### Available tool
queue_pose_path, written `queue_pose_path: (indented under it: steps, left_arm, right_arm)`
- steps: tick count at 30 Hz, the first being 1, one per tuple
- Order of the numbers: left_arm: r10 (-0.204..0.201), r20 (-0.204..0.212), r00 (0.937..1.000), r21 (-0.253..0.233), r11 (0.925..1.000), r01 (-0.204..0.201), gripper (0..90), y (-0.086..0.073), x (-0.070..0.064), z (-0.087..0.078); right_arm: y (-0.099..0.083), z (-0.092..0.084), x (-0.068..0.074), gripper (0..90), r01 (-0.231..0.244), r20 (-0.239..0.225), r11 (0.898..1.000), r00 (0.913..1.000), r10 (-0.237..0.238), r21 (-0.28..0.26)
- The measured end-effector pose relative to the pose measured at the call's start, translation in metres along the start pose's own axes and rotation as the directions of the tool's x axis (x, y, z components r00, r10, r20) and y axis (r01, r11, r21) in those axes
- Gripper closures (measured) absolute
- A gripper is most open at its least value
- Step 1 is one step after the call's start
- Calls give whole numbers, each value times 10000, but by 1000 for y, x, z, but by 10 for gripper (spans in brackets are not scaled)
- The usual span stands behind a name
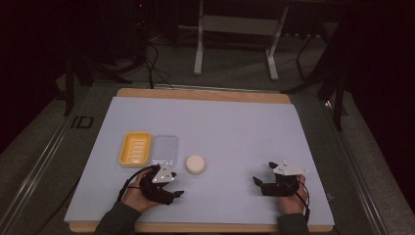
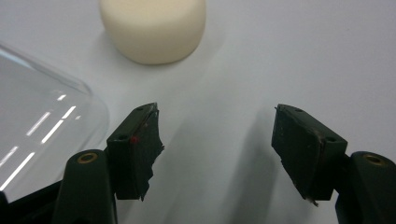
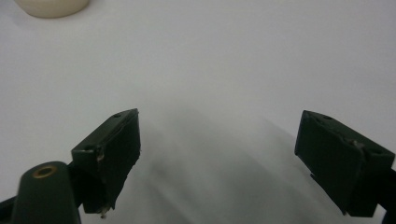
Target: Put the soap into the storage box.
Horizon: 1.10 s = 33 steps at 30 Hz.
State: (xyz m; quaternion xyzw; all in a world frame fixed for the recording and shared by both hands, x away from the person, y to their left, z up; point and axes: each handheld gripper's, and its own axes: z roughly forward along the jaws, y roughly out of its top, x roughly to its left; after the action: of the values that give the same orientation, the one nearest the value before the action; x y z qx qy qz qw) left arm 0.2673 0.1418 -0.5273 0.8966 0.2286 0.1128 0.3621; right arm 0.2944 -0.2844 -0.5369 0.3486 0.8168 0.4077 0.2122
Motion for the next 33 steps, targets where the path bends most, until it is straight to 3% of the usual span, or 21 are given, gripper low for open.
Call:
queue_pose_path:
  steps: [8, 9, 16, 20, 27, 33]
  left_arm:
    - [148, 31, 9999, 248, 9996, -148, 321, 5, 6, -7]
    - [260, -7, 9997, 452, 9986, -260, 321, 8, 7, -8]
    - [579, 91, 9983, 598, 9965, -583, 317, 19, 9, -12]
    - [805, 386, 9960, 800, 9933, -834, 317, 29, 14, -10]
    - [1329, 292, 9907, 1211, 9833, -1355, 309, 43, 19, -7]
    - [1297, 409, 9907, 1256, 9830, -1339, 309, 54, 29, -11]
  right_arm:
    - [0, 0, 1, 141, 76, 111, 10000, 9999, -76, 32]
    - [0, 0, 1, 141, 77, 117, 10000, 9999, -77, 31]
    - [0, 0, 1, 142, 77, 126, 10000, 9999, -77, 32]
    - [0, 0, 1, 142, 88, 138, 10000, 9999, -89, 31]
    - [0, 0, 2, 141, 86, 195, 10000, 9998, -86, -2]
    - [0, -1, 2, 141, 97, 219, 10000, 9997, -97, -9]
